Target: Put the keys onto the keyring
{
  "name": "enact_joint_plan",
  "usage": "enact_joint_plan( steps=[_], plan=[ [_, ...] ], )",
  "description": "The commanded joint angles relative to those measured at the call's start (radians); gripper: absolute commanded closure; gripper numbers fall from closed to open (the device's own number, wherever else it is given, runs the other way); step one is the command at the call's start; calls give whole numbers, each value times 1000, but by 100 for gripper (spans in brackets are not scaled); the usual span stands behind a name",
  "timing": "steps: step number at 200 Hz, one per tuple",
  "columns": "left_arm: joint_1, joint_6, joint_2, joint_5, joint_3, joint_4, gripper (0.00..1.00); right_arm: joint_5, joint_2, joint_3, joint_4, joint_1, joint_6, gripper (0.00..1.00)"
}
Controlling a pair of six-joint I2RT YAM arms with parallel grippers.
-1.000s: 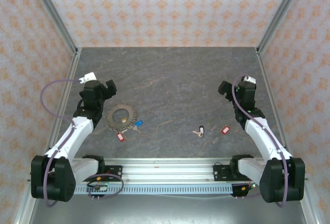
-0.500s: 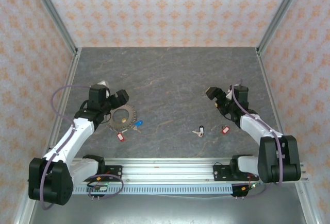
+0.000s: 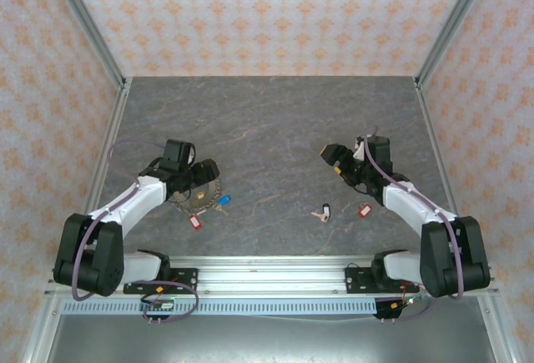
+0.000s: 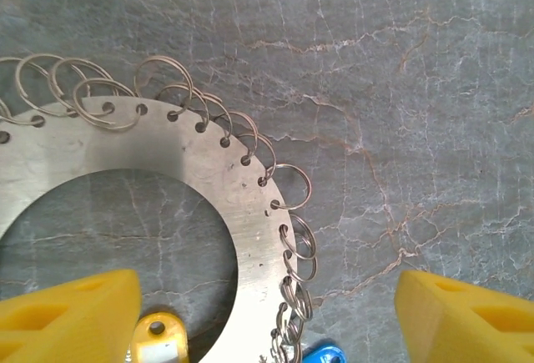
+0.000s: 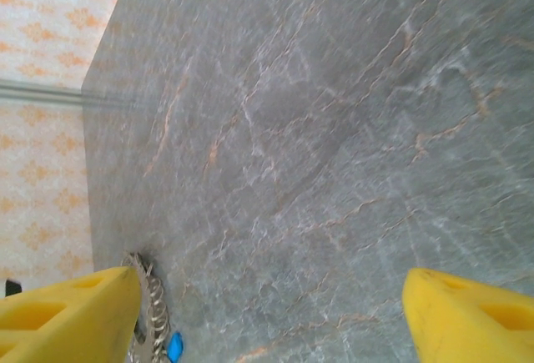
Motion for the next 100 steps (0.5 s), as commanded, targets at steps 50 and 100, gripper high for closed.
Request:
enact_joint_plan(
  steps=[50,100],
  plan=[
    [-29,-12,113,49,51,34,28,10,141,143,0,203,-28,22],
    [-39,-13,128,52,49,52,31,63,278,224,78,363,20,28]
  ],
)
